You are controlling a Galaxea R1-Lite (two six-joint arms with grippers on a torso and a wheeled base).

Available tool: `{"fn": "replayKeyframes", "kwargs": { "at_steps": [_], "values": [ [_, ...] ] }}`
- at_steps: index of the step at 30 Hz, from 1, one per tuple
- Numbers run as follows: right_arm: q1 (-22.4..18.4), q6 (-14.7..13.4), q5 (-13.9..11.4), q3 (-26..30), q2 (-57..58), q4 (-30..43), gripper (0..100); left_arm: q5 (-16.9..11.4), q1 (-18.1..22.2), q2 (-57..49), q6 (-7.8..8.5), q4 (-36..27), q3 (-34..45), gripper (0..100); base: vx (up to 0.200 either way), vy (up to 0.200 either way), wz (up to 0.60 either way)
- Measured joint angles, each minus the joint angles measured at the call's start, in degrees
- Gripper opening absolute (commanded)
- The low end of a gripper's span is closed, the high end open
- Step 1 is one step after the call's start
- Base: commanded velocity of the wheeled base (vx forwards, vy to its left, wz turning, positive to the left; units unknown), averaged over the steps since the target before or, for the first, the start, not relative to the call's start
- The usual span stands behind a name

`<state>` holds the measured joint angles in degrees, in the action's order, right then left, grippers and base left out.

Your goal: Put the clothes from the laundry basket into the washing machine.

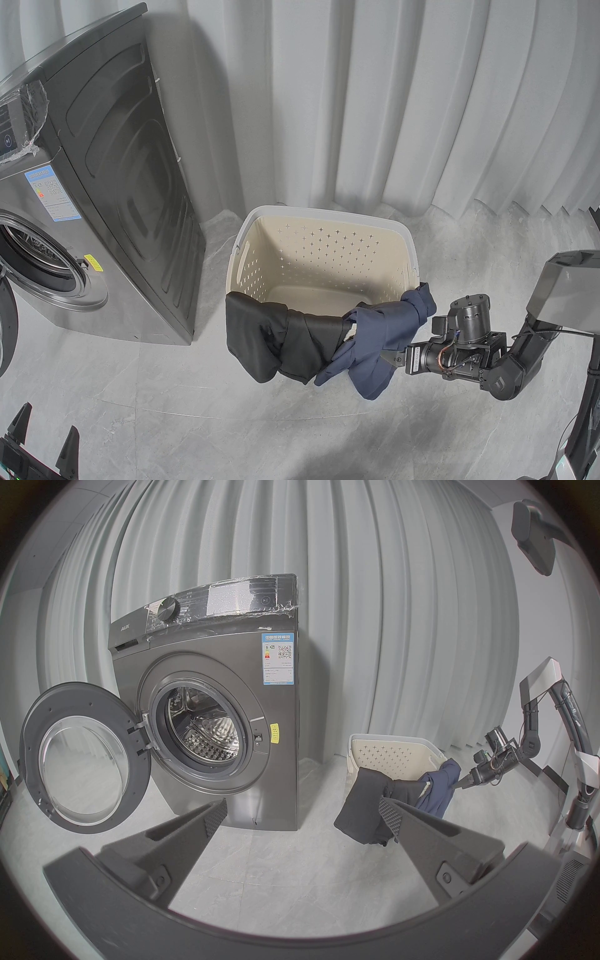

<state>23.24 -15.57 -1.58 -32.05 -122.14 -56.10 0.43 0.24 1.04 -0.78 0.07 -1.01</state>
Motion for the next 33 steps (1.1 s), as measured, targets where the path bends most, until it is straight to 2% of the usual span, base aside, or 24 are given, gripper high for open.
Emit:
{"fn": "replayKeyframes", "kwargs": {
  "at_steps": [14,15,23,33],
  "values": [
    [-0.1,-0.1,0.2,-5.3,-4.9,-0.2,100,0.0,0.0,0.0,-0.04,0.0,0.0,100,0.000,0.000,0.00],
    [-0.1,-0.1,0.2,-5.6,-5.0,-0.2,0,0.0,0.0,0.0,-0.01,0.0,0.0,100,0.000,0.000,0.00],
    [-0.5,-0.3,0.2,-6.5,-5.4,-1.2,0,0.0,0.0,0.0,-0.06,0.0,0.0,100,0.000,0.000,0.00],
    [-0.7,-1.4,0.1,-3.4,-4.0,-1.6,0,0.0,0.0,0.0,-0.12,0.0,0.0,100,0.000,0.000,0.00]
  ]
}}
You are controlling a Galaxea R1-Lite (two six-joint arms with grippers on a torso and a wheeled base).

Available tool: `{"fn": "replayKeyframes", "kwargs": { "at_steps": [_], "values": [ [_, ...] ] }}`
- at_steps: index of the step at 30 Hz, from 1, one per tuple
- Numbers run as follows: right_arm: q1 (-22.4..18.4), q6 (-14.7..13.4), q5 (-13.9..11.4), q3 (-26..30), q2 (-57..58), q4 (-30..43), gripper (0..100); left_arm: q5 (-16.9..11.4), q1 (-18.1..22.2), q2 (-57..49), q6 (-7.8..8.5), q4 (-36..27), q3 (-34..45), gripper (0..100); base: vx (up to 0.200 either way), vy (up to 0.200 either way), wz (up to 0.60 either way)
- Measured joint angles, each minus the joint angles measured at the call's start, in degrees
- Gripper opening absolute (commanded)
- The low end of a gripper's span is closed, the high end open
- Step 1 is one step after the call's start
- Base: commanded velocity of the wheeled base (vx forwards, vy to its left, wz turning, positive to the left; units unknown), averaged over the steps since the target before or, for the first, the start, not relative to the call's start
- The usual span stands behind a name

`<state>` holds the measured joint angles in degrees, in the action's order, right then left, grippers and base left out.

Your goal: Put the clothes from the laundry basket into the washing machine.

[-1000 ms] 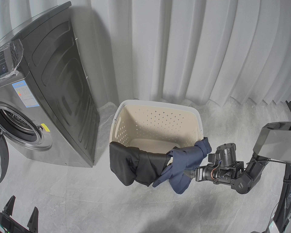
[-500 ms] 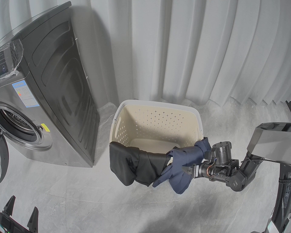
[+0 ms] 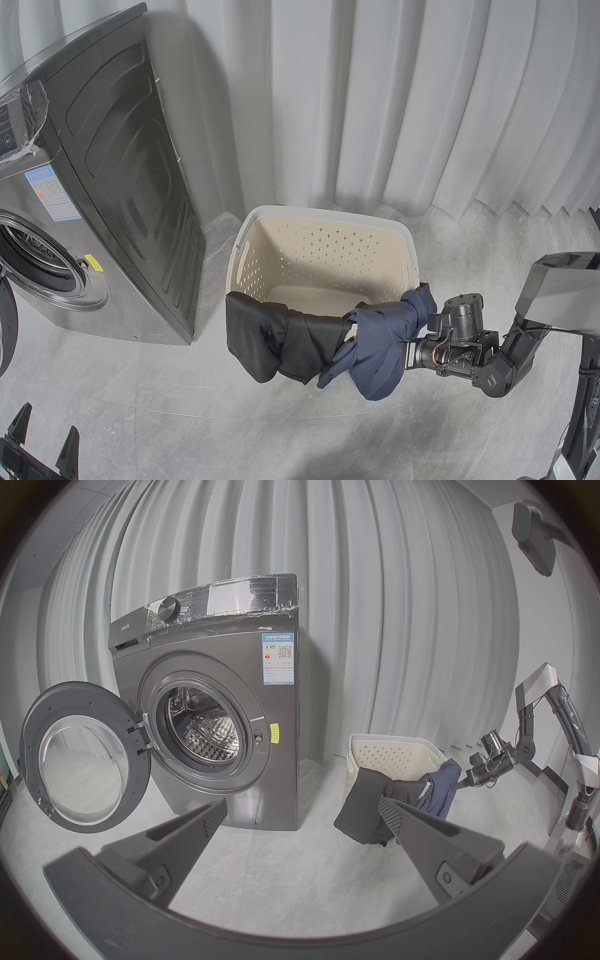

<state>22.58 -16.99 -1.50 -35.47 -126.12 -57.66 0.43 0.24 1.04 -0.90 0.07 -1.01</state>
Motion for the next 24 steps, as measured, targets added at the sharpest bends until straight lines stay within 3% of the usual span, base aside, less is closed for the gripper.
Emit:
{"fn": "replayKeyframes", "kwargs": {
  "at_steps": [15,16,24],
  "values": [
    [0.3,0.3,-0.5,7.0,9.8,0.4,0,0.0,0.0,0.0,-0.05,0.0,0.0,100,0.000,0.000,0.00],
    [0.4,0.3,-0.5,7.1,9.6,0.2,100,0.0,0.0,0.0,-0.05,0.0,0.0,100,0.000,0.000,0.00],
    [0.6,0.5,-0.2,6.4,5.7,-2.4,100,0.0,0.0,0.0,-0.05,0.0,0.0,100,0.000,0.000,0.00]
  ]
}}
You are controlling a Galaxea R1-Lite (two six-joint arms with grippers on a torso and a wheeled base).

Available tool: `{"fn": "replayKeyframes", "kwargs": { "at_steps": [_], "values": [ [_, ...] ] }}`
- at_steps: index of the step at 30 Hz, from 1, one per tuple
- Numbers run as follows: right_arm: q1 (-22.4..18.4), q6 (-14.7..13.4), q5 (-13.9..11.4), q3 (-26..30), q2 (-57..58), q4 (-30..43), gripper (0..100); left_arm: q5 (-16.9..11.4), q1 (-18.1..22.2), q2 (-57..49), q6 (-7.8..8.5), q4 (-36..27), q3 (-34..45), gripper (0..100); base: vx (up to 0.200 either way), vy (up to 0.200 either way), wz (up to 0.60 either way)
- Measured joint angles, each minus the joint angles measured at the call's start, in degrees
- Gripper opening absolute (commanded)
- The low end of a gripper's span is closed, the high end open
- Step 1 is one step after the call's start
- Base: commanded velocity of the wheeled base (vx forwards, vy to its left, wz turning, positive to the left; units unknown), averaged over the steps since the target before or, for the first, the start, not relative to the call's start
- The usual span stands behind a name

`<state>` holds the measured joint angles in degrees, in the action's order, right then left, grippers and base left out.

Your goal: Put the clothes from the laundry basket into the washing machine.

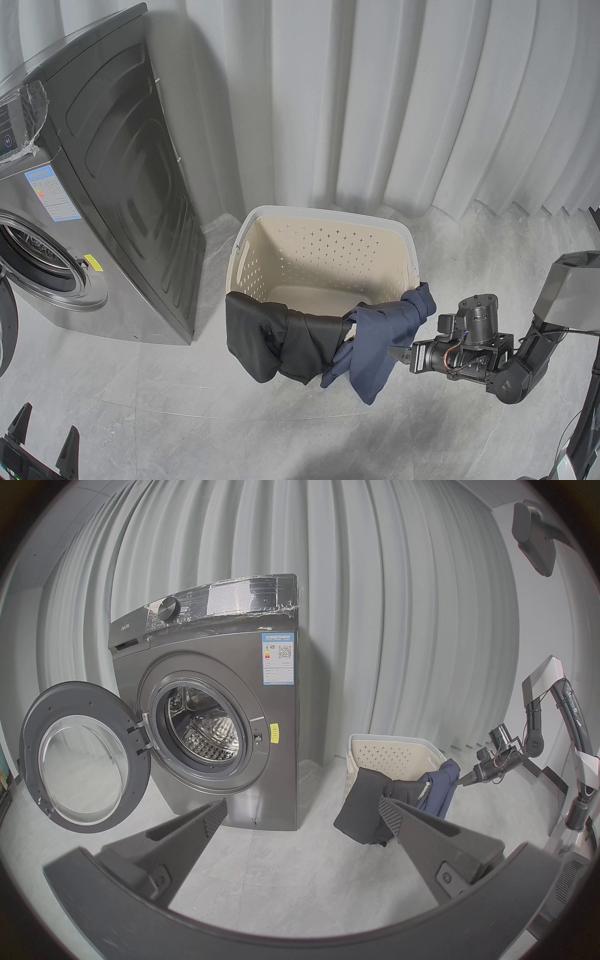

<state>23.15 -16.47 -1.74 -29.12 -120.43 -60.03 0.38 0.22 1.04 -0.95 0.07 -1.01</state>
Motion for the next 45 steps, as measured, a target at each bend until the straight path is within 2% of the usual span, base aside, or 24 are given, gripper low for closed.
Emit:
{"fn": "replayKeyframes", "kwargs": {
  "at_steps": [15,16,21,28,35,45],
  "values": [
    [-0.4,0.1,0.5,-9.4,-8.6,0.2,100,0.0,0.0,0.0,0.02,0.0,0.0,100,0.000,0.000,0.00],
    [-0.5,0.0,0.5,-9.9,-8.9,0.1,0,0.0,0.0,0.0,0.00,0.0,0.0,100,0.000,0.000,0.00],
    [-0.7,0.0,1.0,-11.8,-10.4,-0.1,0,0.0,0.0,0.0,0.00,0.0,0.0,100,0.000,0.000,0.00],
    [-0.3,-0.2,1.0,-11.1,-10.1,-0.2,0,0.0,0.0,0.0,0.02,0.0,0.0,100,0.000,0.000,0.00],
    [0.0,0.0,1.1,-7.9,-5.6,-0.1,0,0.0,0.0,0.0,0.00,0.0,0.0,100,0.000,0.000,0.00],
    [0.8,0.0,0.5,-1.6,7.3,-0.1,0,0.0,0.0,0.0,0.00,0.0,0.0,100,0.000,0.000,0.00]
  ]
}}
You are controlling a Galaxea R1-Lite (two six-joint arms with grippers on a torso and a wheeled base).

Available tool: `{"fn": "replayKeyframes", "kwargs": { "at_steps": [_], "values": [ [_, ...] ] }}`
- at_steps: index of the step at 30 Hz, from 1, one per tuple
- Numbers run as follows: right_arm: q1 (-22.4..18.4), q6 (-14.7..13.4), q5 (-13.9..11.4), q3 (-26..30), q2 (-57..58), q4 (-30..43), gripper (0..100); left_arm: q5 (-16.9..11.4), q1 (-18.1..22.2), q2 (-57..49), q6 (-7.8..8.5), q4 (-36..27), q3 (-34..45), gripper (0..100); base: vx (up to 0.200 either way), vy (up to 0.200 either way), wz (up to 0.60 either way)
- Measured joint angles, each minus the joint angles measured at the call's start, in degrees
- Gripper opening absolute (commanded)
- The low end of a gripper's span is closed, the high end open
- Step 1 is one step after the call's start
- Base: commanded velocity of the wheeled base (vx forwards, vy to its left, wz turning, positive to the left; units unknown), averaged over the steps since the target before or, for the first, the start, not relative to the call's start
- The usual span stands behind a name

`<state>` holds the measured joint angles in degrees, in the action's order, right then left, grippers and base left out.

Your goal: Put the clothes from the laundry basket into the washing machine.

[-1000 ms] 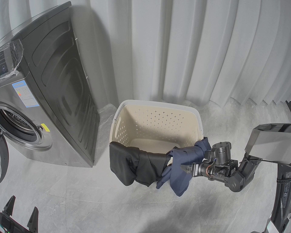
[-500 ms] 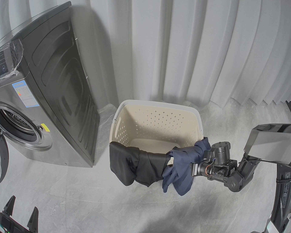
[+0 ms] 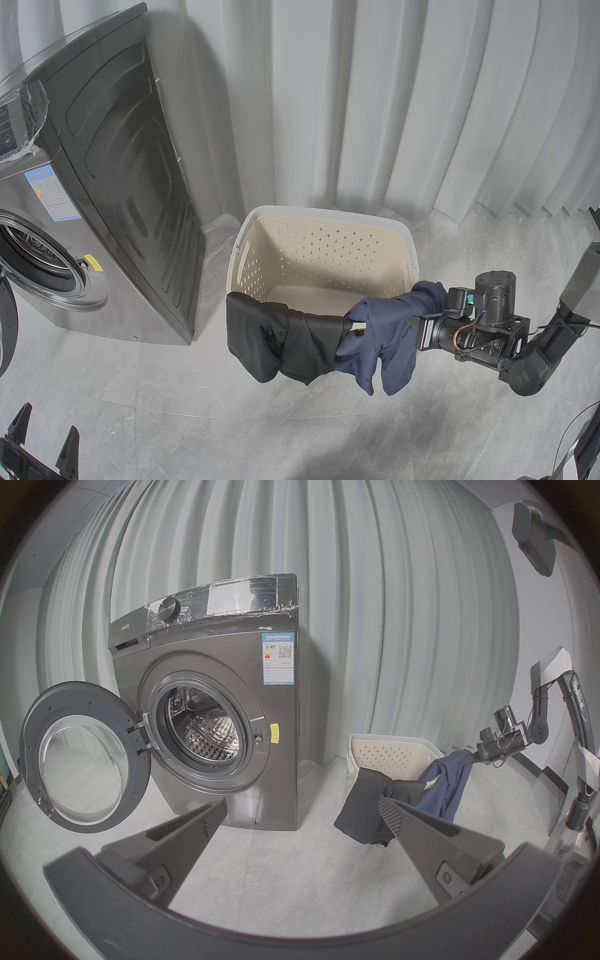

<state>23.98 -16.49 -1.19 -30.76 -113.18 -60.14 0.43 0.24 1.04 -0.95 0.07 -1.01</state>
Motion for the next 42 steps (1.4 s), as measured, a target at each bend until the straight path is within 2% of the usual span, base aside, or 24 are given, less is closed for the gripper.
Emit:
{"fn": "replayKeyframes", "kwargs": {
  "at_steps": [11,19,24,29,36,38,42],
  "values": [
    [4.8,0.3,0.5,4.2,13.1,0.1,0,0.0,0.0,0.0,0.00,0.0,0.0,100,0.000,0.000,0.00],
    [6.6,3.9,1.0,4.1,22.7,1.5,0,0.0,0.0,0.0,0.00,0.0,0.0,100,0.000,0.000,0.00],
    [7.1,6.3,1.2,2.1,30.9,7.4,0,0.0,0.0,0.0,-0.05,0.0,0.0,100,0.000,0.000,0.00],
    [8.5,7.4,1.1,0.1,38.6,15.1,0,0.0,0.0,0.0,-0.13,0.0,0.0,100,-0.040,0.000,0.00],
    [9.3,7.5,1.4,-0.1,43.3,15.7,0,0.0,0.0,0.0,-0.61,0.0,0.0,100,-0.200,0.000,0.00],
    [9.4,7.6,1.8,0.1,43.8,16.0,0,0.0,0.0,0.0,-0.71,0.0,0.0,100,-0.100,0.000,0.00],
    [9.5,7.9,5.4,0.8,44.4,16.5,0,0.0,0.0,0.0,-0.71,0.0,0.0,100,0.000,0.000,0.00]
  ]
}}
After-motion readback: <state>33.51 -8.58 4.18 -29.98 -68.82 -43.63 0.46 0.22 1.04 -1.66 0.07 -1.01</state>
